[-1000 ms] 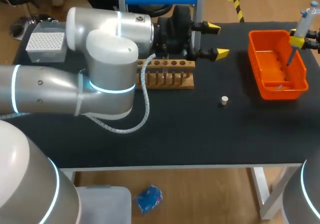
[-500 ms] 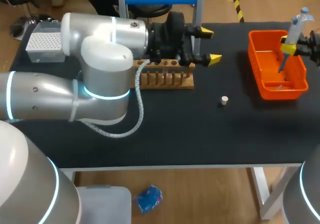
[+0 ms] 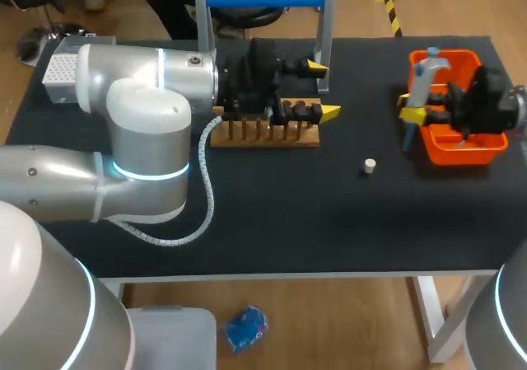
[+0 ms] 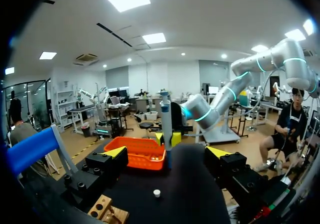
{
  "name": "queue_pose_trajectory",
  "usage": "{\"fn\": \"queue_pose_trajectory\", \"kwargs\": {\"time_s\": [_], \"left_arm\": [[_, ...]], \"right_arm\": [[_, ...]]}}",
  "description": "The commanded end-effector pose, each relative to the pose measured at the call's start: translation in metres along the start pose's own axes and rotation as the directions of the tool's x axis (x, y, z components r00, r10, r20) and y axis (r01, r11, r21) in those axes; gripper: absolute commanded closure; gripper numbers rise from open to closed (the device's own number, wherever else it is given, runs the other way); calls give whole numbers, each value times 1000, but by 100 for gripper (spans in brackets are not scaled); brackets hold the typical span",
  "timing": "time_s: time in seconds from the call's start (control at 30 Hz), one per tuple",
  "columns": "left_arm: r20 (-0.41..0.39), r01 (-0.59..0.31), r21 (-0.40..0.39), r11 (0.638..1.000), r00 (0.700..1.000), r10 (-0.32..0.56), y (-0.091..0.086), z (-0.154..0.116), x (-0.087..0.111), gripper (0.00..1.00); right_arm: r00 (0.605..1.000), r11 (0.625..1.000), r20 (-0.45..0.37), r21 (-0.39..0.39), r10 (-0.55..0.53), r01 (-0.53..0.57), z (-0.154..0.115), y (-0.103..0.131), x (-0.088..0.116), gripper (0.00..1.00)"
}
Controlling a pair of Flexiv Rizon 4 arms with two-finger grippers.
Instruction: Invert the test tube, pick up the pipette, mount the tip to pipette, aspirate from beaker and dispense into the tube, eject the tip, return the pipette, and cap with the stopper.
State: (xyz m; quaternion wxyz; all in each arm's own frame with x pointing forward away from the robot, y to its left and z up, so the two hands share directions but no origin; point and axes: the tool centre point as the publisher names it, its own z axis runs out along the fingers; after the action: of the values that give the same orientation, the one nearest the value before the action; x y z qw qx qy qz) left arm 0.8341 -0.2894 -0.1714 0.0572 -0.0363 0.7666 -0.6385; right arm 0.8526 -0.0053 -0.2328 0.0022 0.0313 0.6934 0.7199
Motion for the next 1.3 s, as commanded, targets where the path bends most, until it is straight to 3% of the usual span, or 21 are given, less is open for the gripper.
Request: {"fn": "queue_pose_trajectory", "kwargs": {"time_s": [0.03,0.23,0.43,0.7,1.3], "left_arm": [[4,-1,10,1000,1000,1,2,1,1,0],[1,-5,17,1000,1000,5,3,2,1,0],[21,3,58,998,1000,-5,23,0,8,0],[67,3,114,993,998,-11,38,-6,14,0],[55,-13,159,987,998,4,38,-2,20,0]], "right_arm": [[1000,1000,5,0,-1,1,7,-1,0,100],[1000,1000,5,0,-1,1,7,-1,0,100],[1000,1000,13,-8,-6,6,6,1,0,100],[999,999,-35,-41,20,-21,41,-11,14,100],[982,1000,-189,-22,6,-10,106,-23,33,100]]}}
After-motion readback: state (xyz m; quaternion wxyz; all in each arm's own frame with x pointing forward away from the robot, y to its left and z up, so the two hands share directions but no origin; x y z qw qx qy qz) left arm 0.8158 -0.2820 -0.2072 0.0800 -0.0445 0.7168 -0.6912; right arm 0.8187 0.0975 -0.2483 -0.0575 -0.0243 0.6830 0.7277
